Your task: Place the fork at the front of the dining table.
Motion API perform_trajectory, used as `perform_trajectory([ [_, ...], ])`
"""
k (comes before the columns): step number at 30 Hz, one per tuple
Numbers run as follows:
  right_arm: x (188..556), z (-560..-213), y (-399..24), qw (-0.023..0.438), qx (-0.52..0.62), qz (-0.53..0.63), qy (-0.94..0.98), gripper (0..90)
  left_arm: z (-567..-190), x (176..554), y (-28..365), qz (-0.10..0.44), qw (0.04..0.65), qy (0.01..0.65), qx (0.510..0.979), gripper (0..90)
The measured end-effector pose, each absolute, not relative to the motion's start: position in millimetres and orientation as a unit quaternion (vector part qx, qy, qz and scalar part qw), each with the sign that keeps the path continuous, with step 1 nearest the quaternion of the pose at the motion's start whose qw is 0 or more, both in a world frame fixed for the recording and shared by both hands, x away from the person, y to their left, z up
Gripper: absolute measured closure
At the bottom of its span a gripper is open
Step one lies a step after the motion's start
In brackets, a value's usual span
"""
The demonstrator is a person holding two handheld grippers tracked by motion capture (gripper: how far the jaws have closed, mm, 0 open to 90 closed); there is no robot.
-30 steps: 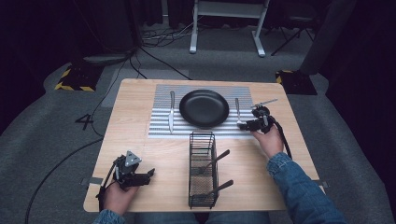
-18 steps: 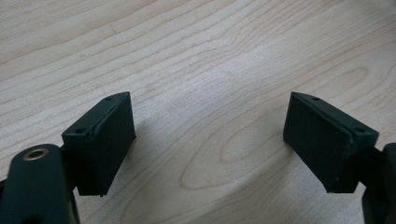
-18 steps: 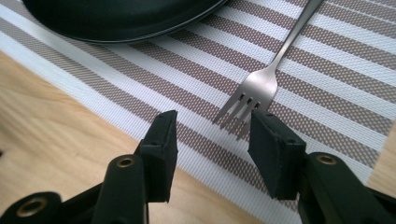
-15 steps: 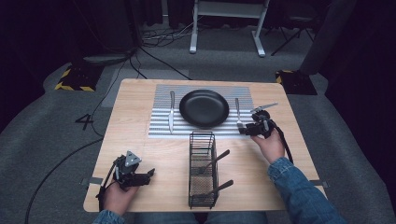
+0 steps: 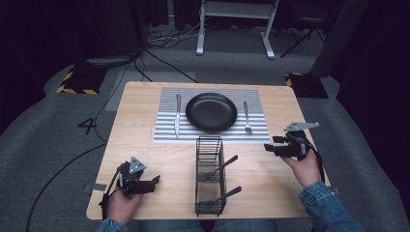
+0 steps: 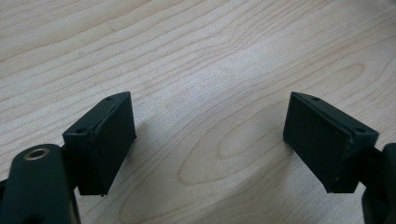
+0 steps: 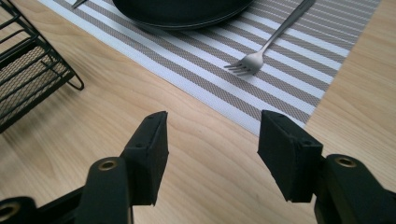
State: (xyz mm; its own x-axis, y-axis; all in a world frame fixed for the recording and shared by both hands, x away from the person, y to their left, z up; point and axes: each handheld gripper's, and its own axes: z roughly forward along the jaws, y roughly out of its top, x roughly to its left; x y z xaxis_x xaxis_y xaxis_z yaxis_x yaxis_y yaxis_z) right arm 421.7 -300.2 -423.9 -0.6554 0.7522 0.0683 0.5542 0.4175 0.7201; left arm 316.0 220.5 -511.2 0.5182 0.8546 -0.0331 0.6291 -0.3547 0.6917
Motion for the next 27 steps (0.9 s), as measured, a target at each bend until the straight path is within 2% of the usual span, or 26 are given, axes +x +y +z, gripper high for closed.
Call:
perform_trajectory([
  [9,380.3,-432.8,-336.4,0.148,0.401,0.388,0.816,40.0,-511.1,316.4,220.3,0.17,0.331,0.46,0.806,16.8],
  [20,355.1,-455.4,-365.0,0.178,0.436,0.378,0.797,38.3,-511.2,316.7,219.8,0.169,0.332,0.462,0.805,16.8],
  [27,343.1,-471.4,-376.0,0.174,0.446,0.38,0.791,36.5,-511.2,316.8,219.9,0.169,0.333,0.462,0.805,16.8],
])
